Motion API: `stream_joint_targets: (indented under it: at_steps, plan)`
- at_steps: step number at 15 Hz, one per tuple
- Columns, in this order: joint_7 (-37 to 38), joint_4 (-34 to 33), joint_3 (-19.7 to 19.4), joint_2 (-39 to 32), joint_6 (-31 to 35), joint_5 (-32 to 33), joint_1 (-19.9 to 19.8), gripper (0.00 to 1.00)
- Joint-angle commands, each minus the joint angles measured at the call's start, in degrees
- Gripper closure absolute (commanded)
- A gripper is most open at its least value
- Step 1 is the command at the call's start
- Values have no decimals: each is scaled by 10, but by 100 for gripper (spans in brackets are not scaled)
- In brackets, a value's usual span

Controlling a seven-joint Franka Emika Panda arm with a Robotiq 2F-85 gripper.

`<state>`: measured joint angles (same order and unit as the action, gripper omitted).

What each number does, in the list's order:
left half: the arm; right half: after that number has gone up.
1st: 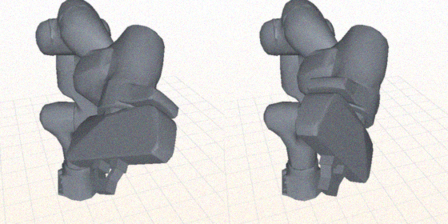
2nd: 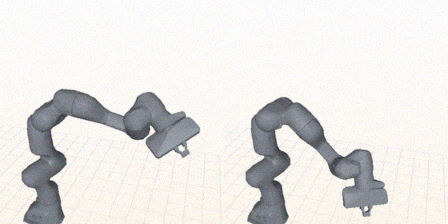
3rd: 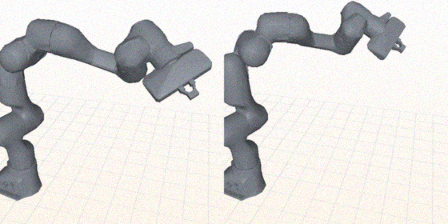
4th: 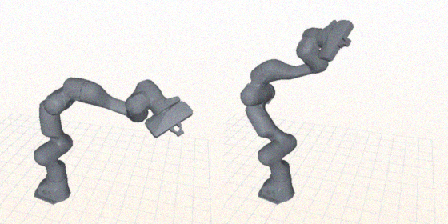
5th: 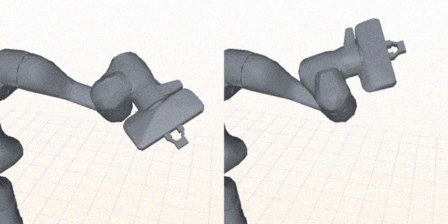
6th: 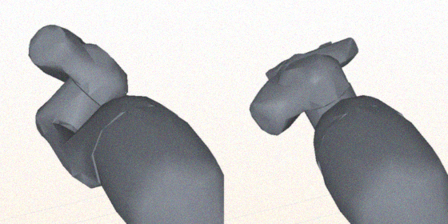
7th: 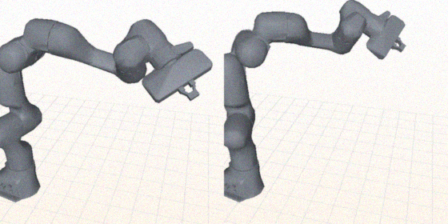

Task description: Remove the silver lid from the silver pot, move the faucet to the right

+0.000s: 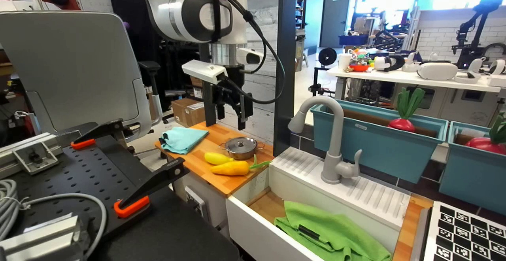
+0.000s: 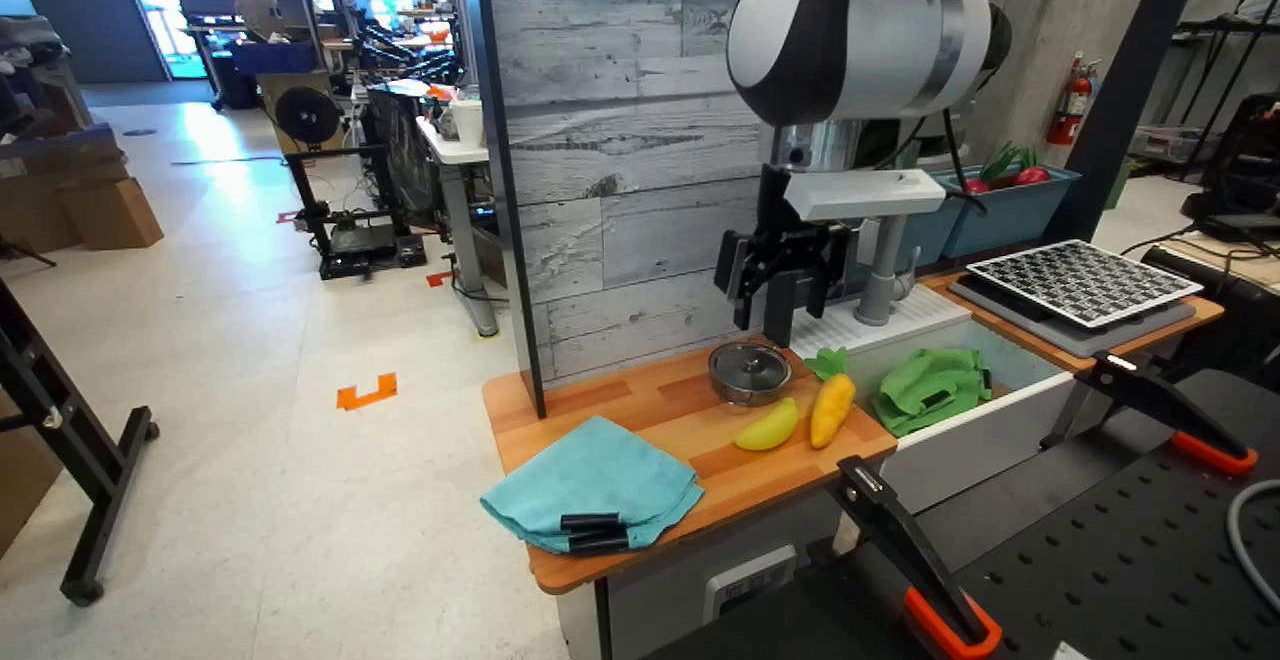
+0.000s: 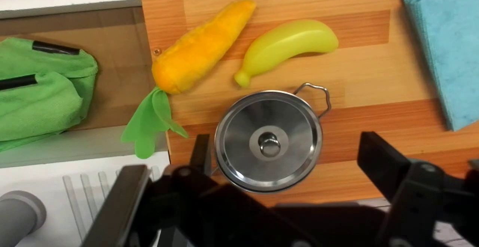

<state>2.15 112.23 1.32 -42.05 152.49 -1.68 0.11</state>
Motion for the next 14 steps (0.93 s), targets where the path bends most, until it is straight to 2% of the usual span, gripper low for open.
stream_joint_targets:
  at_steps: [1, 12, 13, 14]
  plan:
    - [28, -68, -7, -60, -5, -11, 8, 0]
    - [65, -153, -16, -136, -21, -7, 18, 0]
    - [66, -155, -16, -137, -20, -7, 19, 24]
    - [65, -159, -17, -140, -23, -5, 20, 28]
